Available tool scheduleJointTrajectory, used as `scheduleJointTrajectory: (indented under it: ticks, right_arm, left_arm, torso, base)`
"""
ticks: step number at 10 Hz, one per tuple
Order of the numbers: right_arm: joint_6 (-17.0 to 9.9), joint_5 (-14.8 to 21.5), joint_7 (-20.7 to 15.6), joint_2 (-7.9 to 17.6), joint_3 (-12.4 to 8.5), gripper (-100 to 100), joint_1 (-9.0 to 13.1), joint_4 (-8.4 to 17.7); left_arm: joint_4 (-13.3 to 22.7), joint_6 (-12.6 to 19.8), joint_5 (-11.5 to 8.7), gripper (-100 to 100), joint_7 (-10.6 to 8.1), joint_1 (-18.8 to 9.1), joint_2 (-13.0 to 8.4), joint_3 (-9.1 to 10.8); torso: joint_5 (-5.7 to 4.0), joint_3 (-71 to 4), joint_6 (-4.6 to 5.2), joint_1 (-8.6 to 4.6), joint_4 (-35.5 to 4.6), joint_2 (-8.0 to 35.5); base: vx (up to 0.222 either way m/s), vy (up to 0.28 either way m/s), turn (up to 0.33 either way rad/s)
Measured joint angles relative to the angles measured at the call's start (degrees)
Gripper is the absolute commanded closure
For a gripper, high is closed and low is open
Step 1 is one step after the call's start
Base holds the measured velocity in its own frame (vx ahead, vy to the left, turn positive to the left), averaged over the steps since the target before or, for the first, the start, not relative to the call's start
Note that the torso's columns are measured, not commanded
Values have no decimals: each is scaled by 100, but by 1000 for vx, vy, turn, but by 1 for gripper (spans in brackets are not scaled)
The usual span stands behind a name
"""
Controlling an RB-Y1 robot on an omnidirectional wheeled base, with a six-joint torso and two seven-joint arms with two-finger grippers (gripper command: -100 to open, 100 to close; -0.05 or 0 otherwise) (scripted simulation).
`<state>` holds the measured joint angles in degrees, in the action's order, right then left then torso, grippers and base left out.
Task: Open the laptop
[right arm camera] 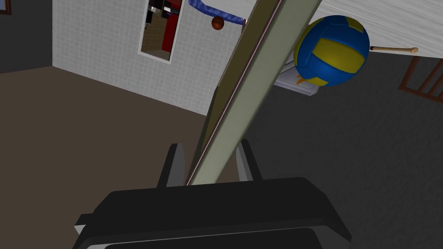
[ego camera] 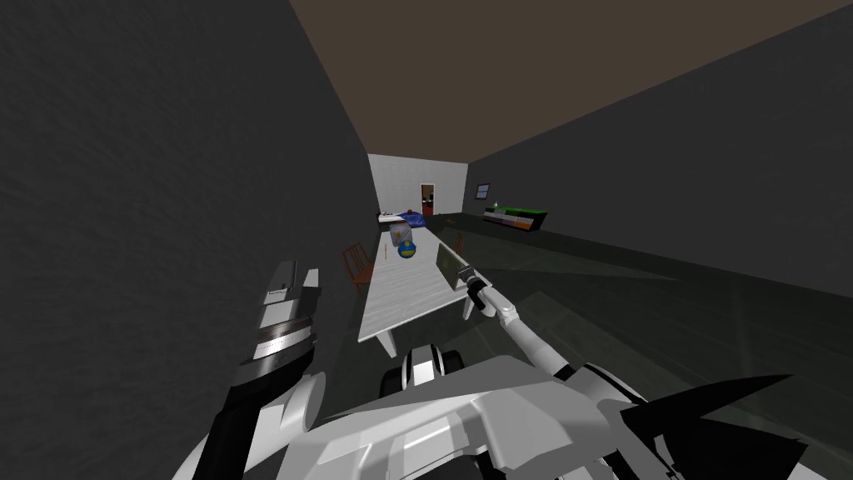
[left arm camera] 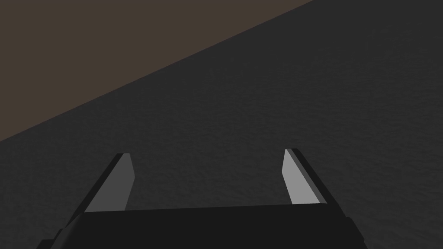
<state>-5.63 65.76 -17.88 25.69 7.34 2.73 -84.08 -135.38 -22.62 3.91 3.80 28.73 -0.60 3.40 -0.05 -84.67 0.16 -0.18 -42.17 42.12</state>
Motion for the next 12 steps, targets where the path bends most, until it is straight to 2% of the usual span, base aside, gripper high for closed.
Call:
scheduleJointTrajectory:
  ticks: [2, 3, 4, 6, 9, 12]
  right_arm:
    - [-117, -419, 150, 284, 129, 100, 168, 165]
    - [-132, -451, 178, 303, 137, 100, 184, 173]
    - [-3, -509, 229, 162, 74, 100, 244, 299]
    - [28, -752, 317, 140, 175, 100, 249, 295]
    - [351, -1134, 505, -208, 118, 100, 323, 520]
    - [504, -1547, 716, -315, 158, 100, 332, 643]
  left_arm:
    - [0, 0, 0, 0, 0, -1, 0, 0]
    - [0, 0, 0, 0, 0, 0, 0, 0]
    - [0, 0, 0, 0, 0, 0, 0, 0]
    - [0, 0, 0, 0, 0, 1, -1, 1]
    - [0, 0, 0, 0, 0, 1, -1, 1]
    - [0, 0, 0, 0, 0, 1, -1, 1]
  torso:
    - [2, 7, -8, -2, -10, 11]
    - [5, 9, -8, 17, -9, 14]
    - [0, 1, -5, 2, 1, 0]
    - [-7, -6, -3, -12, 8, -11]
    - [-19, -22, 17, -33, 36, -36]
    - [-10, -21, 0, -11, 35, -33]
  base:
    - [-27, -32, 45]
    - [15, -70, -80]
    - [26, -103, -31]
    - [40, -125, -61]
    - [37, -123, -59]
    - [36, -95, -53]
